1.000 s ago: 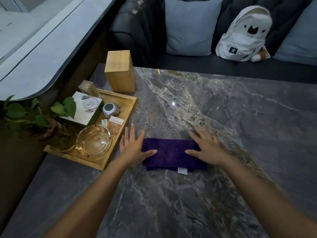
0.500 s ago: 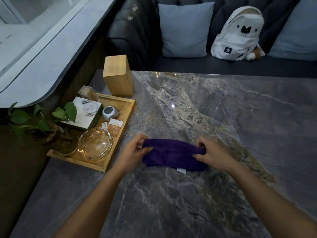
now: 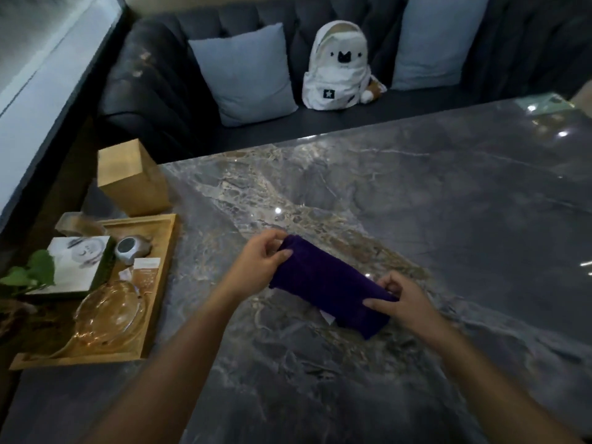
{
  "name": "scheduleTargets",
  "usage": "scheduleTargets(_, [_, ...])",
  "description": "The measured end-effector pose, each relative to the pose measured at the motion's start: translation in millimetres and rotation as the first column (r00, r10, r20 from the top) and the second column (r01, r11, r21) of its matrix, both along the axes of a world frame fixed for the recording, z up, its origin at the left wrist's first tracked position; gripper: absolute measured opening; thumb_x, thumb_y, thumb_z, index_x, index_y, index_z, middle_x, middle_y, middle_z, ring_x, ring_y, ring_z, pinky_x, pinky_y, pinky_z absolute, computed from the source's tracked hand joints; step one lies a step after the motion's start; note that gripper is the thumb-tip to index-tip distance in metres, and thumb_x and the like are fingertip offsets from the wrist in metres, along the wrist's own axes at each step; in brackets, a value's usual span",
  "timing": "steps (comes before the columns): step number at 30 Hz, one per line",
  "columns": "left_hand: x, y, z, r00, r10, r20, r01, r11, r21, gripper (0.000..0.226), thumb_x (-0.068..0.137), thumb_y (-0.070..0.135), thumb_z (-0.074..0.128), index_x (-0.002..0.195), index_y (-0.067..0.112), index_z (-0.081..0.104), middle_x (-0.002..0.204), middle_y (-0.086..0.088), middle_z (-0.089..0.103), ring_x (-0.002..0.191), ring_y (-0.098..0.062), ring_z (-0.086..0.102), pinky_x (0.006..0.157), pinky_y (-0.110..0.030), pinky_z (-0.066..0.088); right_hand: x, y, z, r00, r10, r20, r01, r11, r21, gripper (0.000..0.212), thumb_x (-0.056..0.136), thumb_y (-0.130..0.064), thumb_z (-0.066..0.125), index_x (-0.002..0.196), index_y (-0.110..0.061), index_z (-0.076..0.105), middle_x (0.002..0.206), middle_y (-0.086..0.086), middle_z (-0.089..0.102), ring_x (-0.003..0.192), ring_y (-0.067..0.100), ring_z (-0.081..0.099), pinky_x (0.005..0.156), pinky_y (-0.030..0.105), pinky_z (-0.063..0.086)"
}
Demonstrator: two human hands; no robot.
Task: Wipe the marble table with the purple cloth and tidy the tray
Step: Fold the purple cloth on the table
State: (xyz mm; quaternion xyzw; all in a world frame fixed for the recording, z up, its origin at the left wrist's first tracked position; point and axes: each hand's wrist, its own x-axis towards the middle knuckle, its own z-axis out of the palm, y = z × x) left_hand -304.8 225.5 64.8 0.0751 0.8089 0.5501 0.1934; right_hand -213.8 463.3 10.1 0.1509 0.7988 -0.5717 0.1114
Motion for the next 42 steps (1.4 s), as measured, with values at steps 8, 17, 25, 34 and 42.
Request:
scheduleTargets(8, [0.2,99.6,-12.7,0.976,-0.203,0.072,0.206,0.978,-0.033,0.016,0.091,-0.001,0.051,0.103,0.002,0.061,0.078,-0.002,0.066,0.061,-0.003,0.065,0.056,-0.014,0.054,67.8,57.1,-5.8,0.969,-0.227,0.094,0.236,0.968,-0.089,0.023,0.072,-0.009,0.077,0.076,-0.006,0.055,0.075,0.010,0.066,0.067,0.013,0.066,0.063,0.029,0.052])
scheduleTargets(17, [-14.7,187.1,-40.9,0.968,-0.249,-0.024,0.235,0.937,-0.258,0.015,0.089,0.012,0.058,0.101,0.012,0.049,0.086,-0.003,0.059,0.081,-0.023,0.058,0.073,-0.039,0.051,83.0,75.9,-19.5,0.938,-0.346,0.034,0.338,0.930,0.143,0.025,0.081,-0.013,0.070,0.071,-0.010,0.047,0.069,0.001,0.054,0.061,0.011,0.050,0.046,0.014,0.037])
scheduleTargets(25, [-14.2,201.0,-72.5,0.856,-0.472,-0.212,0.265,0.751,-0.605,0.023,0.094,0.007,0.043,0.103,0.017,0.061,0.112,-0.007,0.063,0.099,-0.027,0.059,0.090,-0.039,0.045,85.7,79.5,-25.1,0.997,-0.078,-0.018,0.071,0.763,0.643,0.028,0.089,-0.040,0.053,0.093,-0.012,0.056,0.084,-0.004,0.050,0.075,0.011,0.045,0.063,0.023,0.030])
scheduleTargets(34, [-11.8,190.6,-71.9,0.730,-0.648,-0.219,0.307,0.596,-0.741,0.034,0.093,0.019,0.043,0.126,0.019,0.050,0.134,-0.006,0.051,0.120,-0.026,0.047,0.103,-0.040,0.033,72.4,97.9,-15.2,0.976,0.062,0.210,-0.168,0.826,0.538,0.029,0.088,-0.045,0.054,0.076,-0.022,0.042,0.072,-0.010,0.045,0.069,0.011,0.047,0.052,0.019,0.030])
scheduleTargets(42, [-14.8,145.9,-54.7,0.879,-0.400,-0.260,0.164,0.766,-0.622,0.062,0.088,0.040,0.053,0.143,0.024,0.030,0.140,-0.008,0.048,0.125,-0.028,0.046,0.106,-0.045,0.037,32.0,110.6,9.3,0.984,0.000,0.179,-0.099,0.831,0.547,0.053,0.086,-0.046,0.056,0.126,-0.012,0.048,0.129,0.008,0.054,0.113,0.023,0.054,0.093,0.037,0.044])
